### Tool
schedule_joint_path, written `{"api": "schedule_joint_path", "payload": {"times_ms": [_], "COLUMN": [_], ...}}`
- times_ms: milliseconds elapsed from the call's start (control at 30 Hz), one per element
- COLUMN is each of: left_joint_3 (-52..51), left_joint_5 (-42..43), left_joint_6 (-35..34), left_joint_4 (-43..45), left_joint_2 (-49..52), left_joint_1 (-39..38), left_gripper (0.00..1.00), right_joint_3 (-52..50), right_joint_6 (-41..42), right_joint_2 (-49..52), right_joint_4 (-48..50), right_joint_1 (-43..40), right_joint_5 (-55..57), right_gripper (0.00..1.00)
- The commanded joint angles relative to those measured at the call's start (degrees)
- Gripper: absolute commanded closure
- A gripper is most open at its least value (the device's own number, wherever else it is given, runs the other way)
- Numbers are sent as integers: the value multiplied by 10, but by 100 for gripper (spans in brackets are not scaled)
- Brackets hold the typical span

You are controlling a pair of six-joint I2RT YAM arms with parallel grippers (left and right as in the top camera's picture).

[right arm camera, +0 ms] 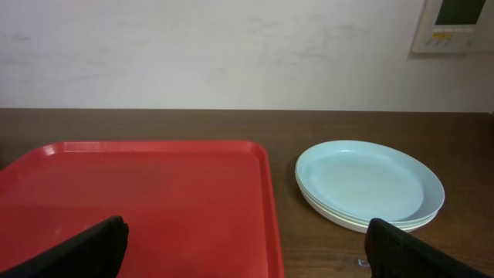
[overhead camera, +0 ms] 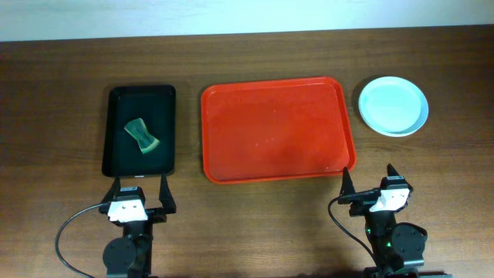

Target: Clean dirty plates on tray and stack at the side

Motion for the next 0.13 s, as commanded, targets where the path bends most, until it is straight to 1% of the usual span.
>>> {"api": "schedule_joint_path", "payload": {"times_ms": [0,100], "left_joint_3": [-1,-1], "left_joint_5": [-3,-3], "left_joint_6": [11,11], "left_joint_4": [-3,-3], "left_joint_2": [-3,-3], "left_joint_1": [0,0], "left_gripper": [1,1], "right_joint_3": [-5,-5], "right_joint_6": [-4,-4], "right_joint_2": [-4,-4], "right_joint_4": [-2,-2], "right_joint_1": [-3,-3], "right_joint_5": [5,5], "right_gripper": [1,1]}}
